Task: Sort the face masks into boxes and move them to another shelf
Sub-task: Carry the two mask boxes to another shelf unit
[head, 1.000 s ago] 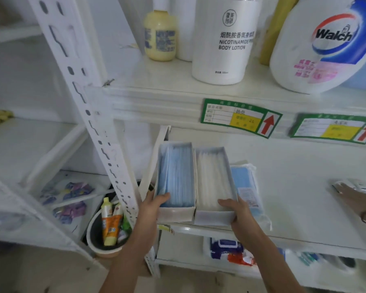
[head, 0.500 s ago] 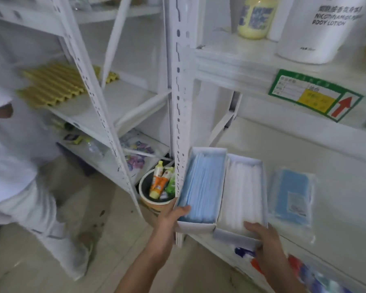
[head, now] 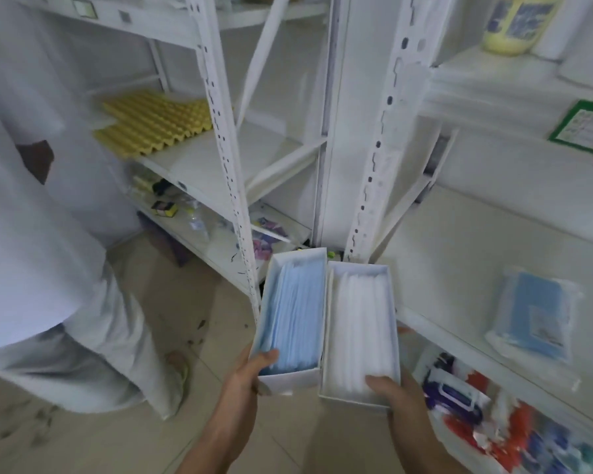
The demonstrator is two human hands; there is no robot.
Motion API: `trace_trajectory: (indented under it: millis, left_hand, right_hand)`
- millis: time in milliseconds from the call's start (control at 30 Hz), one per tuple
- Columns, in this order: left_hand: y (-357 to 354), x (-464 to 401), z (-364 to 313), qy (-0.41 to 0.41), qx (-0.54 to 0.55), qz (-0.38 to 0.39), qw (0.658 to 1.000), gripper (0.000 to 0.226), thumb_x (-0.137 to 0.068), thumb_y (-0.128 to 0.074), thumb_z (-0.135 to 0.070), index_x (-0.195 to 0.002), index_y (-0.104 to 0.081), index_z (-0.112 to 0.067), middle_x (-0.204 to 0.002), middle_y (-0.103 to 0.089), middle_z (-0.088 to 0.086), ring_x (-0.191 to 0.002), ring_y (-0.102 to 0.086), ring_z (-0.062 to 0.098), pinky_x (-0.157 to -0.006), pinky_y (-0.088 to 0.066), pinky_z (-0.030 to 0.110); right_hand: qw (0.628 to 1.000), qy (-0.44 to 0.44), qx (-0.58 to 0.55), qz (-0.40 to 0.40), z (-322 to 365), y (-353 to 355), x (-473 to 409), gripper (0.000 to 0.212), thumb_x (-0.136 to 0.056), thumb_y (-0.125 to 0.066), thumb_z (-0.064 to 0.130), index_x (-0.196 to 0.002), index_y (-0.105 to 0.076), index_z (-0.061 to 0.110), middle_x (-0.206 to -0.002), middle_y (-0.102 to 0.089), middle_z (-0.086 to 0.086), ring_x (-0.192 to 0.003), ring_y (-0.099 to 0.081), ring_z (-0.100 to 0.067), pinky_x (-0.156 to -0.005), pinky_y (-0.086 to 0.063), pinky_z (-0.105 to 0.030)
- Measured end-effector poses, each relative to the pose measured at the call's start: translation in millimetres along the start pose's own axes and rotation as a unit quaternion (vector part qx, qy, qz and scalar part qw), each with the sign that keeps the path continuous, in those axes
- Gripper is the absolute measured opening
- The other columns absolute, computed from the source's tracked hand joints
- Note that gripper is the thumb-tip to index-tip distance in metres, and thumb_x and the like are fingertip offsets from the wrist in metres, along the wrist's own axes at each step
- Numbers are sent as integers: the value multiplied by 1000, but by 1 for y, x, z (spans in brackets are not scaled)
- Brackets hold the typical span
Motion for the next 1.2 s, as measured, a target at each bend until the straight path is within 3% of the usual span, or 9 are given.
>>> trace_trajectory:
  millis: [100, 233, 400, 533, 600, 733, 867, 1033, 1200]
  left_hand:
    - [42, 13, -9, -21, 23, -30, 999, 81, -59, -85, -38, -130, -64, -4, -121, -73, 19, -108, -71, 38, -70, -60, 40]
    - [100, 42, -25, -68, 43, -92, 992, 82, -58, -84, -38, -131, -64, -7, -124, -72, 17, -112, -70, 36, -87, -58, 50]
    - [167, 89, -29, -111, 81, -165, 977, 75, -62, -83, -40, -129, -67, -11, -120, -74, 15, -107, -73, 32, -70, -60, 34]
    - [215, 133, -29, -134, 87, -236, 959, 82, -58, -86, -52, -130, -67, -17, -122, -74, 10, -112, -71, 28, -83, -56, 37]
    - [236, 154, -24, -138, 106, -287, 942, 85, -52, -87, -54, -126, -68, -15, -117, -76, 9, -108, -72, 27, -82, -54, 35]
    - [265, 194, -21, -153, 123, -360, 912, 78, -59, -79, -51, -123, -70, -9, -118, -75, 15, -110, -70, 32, -97, -51, 49]
    - [281, 232, -28, -184, 133, -412, 882, 75, -63, -77, -47, -124, -69, -4, -119, -74, 18, -114, -68, 38, -106, -46, 55]
    - [299, 272, -32, -210, 125, -489, 838, 64, -69, -74, -45, -120, -71, -7, -116, -75, 19, -109, -69, 41, -100, -48, 62]
    - [326, 303, -23, -218, 128, -520, 816, 53, -78, -71, -46, -121, -71, -16, -118, -75, 15, -107, -69, 42, -91, -51, 68]
  right_hand:
    - [998, -1, 28, 49, 0, -46, -2, 77, -48, -79, 36, -123, -68, 22, -106, -77, -6, -101, -72, -32, -91, -56, -55]
    - [991, -6, 63, 121, -2, -109, 0, 67, -45, -76, 41, -112, -73, 29, -99, -79, 5, -89, -74, -14, -77, -54, -37]
    - [975, -19, 104, 196, -20, -179, 8, 73, -44, -80, 41, -115, -73, 25, -96, -79, 4, -85, -75, -19, -70, -52, -35]
    - [949, 1, 153, 277, -33, -241, 26, 70, -54, -84, 44, -121, -69, 34, -112, -77, 4, -107, -71, -26, -98, -52, -53]
    - [937, -20, 151, 313, -43, -268, 35, 69, -48, -88, 51, -114, -72, 37, -109, -78, 3, -105, -72, -26, -96, -53, -55]
    - [904, -40, 157, 396, -52, -320, 60, 50, -49, -84, 51, -97, -72, 53, -94, -77, 20, -84, -72, 2, -74, -49, -31]
    - [862, -58, 168, 474, -61, -365, 80, 42, -55, -80, 46, -94, -71, 58, -92, -75, 26, -82, -69, 8, -78, -43, -28]
    - [808, -61, 197, 552, -76, -415, 102, 48, -64, -81, 42, -111, -72, 41, -110, -77, 8, -105, -71, -14, -91, -49, -37]
    - [761, -60, 228, 604, -96, -461, 125, 51, -69, -80, 42, -119, -70, 35, -115, -76, 4, -111, -69, -18, -101, -48, -43]
Point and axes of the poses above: each hand's wrist, its own x-axis away from the middle knuckle, its own y-axis out of the back of the hand, z = x × y, the point moved 7 cm from there along -x, towards the middle knuckle
